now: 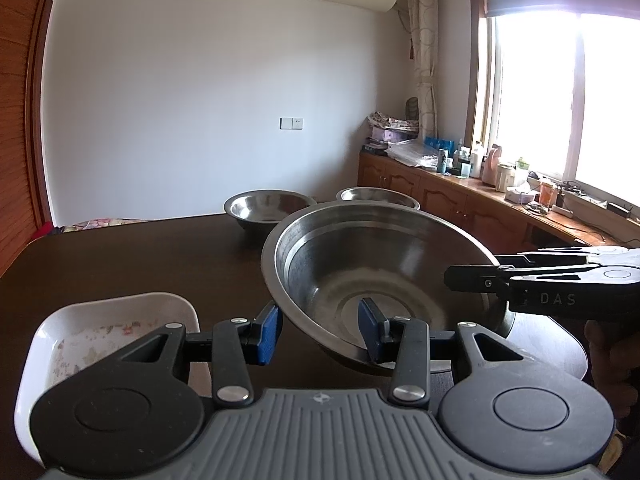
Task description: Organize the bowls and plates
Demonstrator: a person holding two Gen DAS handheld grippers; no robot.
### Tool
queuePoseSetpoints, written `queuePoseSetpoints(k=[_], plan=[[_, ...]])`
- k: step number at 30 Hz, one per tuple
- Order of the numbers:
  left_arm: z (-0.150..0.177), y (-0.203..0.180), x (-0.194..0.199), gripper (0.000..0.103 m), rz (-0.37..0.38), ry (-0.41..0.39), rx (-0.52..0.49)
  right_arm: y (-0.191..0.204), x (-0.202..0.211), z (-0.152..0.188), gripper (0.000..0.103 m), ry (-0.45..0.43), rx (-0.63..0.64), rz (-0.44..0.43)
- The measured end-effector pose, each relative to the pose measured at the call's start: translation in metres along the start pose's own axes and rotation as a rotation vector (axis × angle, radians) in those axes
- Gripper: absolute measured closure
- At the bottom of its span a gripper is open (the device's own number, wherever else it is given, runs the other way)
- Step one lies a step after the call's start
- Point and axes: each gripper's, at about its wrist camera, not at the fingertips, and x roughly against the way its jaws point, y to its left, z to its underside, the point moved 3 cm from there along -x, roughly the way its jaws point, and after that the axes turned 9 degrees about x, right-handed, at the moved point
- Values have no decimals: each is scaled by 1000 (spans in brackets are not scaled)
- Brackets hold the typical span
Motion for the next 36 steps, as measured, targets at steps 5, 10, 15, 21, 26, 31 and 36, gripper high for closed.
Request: queuePoseSetpoints(k=[5,10,15,21,26,31,36], plan=[[-2,2,-4,31,-2,12,3,2,1,2,68,5,9,-4],[0,2,-9,31,-5,22,2,5,-2,6,68,15,9,-5],[0,0,-15,31,-10,36,5,10,-4,12,68,25,7,-11],[0,-2,-23,31,-13,45,8,12,-5,15,68,36,4,-11],[0,-4,-27,31,-13,49,9,13,-7,14,68,43,2,-10],[1,-3,-27,31,-13,46,7,13,-7,16,68,46,-6,-10],[1,-3,-28,31,-11,45,9,14,-7,17,68,45,-9,-8]])
